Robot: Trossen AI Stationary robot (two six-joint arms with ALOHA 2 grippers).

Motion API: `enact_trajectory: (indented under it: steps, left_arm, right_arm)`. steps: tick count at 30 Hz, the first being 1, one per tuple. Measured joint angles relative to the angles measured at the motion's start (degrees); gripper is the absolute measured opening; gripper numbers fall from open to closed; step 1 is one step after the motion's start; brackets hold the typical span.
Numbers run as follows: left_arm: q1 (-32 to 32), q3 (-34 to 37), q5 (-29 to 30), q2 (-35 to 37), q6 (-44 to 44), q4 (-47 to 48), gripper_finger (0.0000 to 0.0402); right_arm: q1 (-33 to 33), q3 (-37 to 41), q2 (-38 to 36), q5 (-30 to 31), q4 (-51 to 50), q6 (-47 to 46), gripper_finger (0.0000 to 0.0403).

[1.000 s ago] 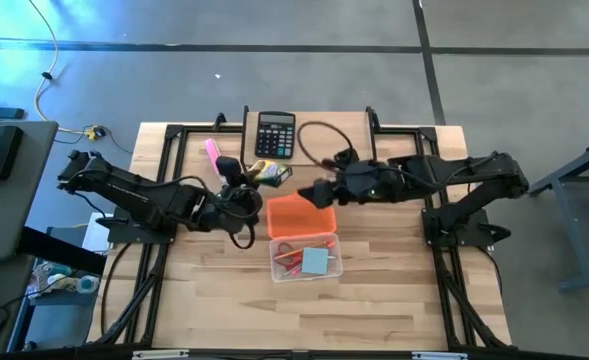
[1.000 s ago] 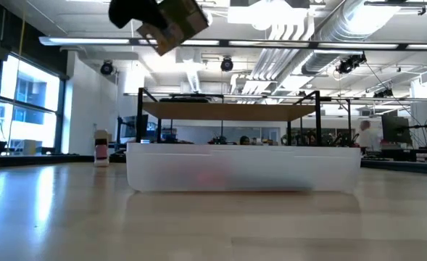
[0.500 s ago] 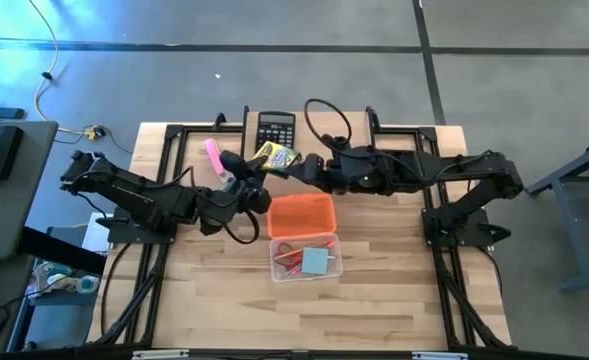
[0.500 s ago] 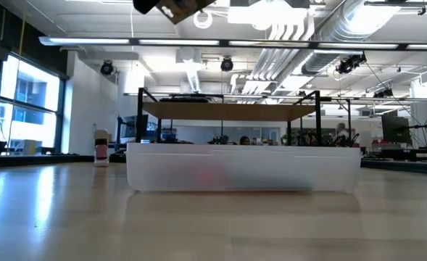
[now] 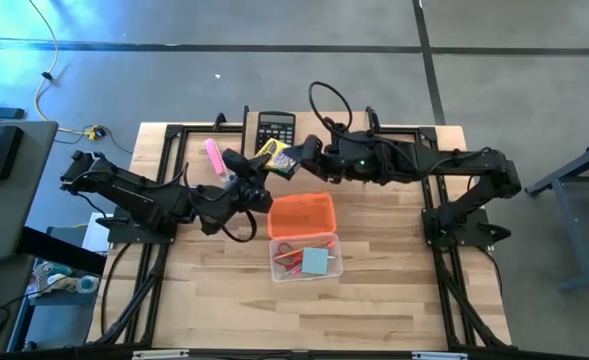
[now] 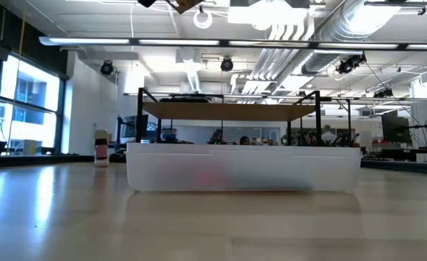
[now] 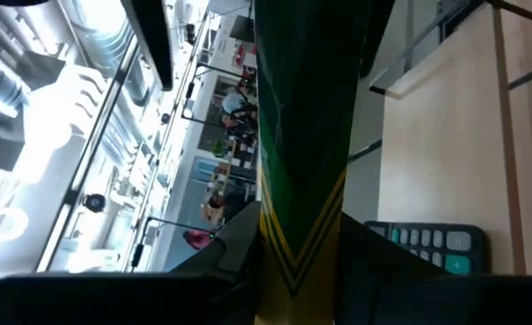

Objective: Pack school essentials
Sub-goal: Put the crayon box into the orange supply box

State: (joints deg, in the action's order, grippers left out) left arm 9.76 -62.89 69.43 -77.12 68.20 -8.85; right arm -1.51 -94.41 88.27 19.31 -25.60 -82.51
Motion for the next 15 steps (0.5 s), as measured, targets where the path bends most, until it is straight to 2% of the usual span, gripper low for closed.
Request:
enact_trajectory:
  steps: [9, 15]
  left_arm:
    - [-0.94, 0.00, -0.75, 0.04, 0.00, -0.59, 0.0085]
    - [-2.25, 0.00, -1.70, 0.04, 0.55, -0.65, 0.0085]
  right_arm:
    - [0.51, 0.00, 0.79, -1.99, 2.81, 0.03, 0.0299]
    - [0.54, 0.00, 0.79, -2.19, 3.58, 0.01, 0.0260]
